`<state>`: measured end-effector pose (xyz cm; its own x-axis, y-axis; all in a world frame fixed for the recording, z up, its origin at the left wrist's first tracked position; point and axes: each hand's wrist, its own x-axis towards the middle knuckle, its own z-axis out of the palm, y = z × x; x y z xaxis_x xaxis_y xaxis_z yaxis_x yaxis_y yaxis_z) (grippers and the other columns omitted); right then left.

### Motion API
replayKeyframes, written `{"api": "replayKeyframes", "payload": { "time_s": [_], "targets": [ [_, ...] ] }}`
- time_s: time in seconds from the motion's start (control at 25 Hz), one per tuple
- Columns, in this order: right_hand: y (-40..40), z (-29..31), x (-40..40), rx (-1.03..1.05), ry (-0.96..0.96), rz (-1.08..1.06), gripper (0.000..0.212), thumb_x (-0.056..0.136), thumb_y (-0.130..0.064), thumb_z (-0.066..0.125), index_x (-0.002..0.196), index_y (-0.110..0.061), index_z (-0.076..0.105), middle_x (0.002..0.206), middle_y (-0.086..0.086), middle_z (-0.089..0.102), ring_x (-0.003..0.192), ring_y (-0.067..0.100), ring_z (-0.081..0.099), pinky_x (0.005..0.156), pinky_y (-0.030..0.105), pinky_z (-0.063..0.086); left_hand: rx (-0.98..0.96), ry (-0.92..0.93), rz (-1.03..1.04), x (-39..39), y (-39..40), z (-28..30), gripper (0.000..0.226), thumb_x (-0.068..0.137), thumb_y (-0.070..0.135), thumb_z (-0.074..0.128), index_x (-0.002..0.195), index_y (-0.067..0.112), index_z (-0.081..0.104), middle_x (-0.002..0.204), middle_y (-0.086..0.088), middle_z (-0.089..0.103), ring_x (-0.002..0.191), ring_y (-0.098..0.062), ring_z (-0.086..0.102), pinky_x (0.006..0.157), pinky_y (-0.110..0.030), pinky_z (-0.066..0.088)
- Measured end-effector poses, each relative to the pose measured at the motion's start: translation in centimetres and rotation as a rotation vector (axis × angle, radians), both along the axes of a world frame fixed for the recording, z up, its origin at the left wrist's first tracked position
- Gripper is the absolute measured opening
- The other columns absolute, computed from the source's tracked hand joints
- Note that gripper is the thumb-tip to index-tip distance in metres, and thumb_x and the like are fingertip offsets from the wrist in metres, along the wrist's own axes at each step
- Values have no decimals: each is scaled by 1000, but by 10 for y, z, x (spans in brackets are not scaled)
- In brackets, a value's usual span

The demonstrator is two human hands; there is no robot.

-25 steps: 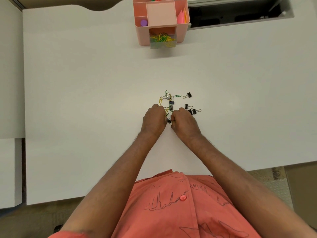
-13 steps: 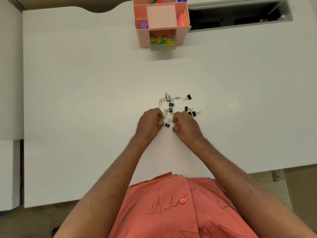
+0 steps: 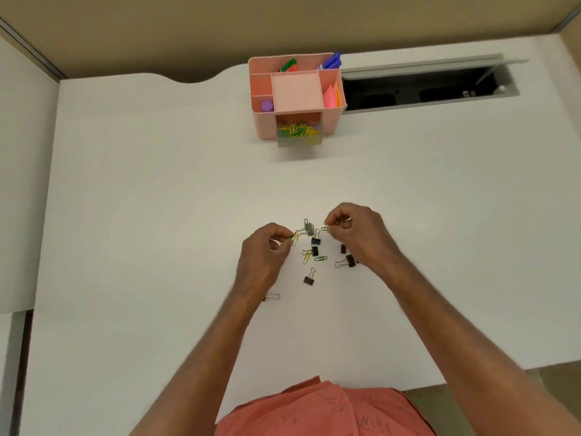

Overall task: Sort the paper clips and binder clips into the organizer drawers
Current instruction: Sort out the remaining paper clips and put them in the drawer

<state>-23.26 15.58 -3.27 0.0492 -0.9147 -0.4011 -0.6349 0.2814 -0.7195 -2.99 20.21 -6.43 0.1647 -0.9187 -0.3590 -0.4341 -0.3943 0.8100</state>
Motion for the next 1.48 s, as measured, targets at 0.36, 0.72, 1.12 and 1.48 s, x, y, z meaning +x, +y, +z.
{"api": "replayKeyframes", "payload": {
  "time_s": [0.36,0.72,1.12,1.48],
  "targets": [
    [-163,36,46,-425,222,140,13,96,-6,64,102,-16,69,115,3,69,110,17,62,90,31,57,-209,-85,52,11,-93,44,11,91,23,68,92,33,68,95,17,69,69,-9,57,66,-29,51],
    [-187,12,49,-473,96,79,14,96,-4,60,104,-15,65,105,3,71,98,18,66,83,39,60,-337,-338,-21,6,-180,42,16,93,27,67,108,31,70,107,14,69,85,-10,62,73,-34,55],
    [-109,-9,16,-430,-57,-115,16,95,-10,60,102,-23,66,103,-8,67,90,4,65,75,15,54,-472,-592,-133,-12,-198,28,18,95,30,65,111,32,71,116,11,68,97,-13,65,67,-28,47],
    [-15,-56,-8,-323,406,257,20,94,-18,66,113,-20,73,110,-3,70,100,25,59,85,39,48,-87,-412,-117,-11,-33,-31,19,94,36,63,112,33,62,106,16,59,98,-7,58,76,-26,45]
  ]
}}
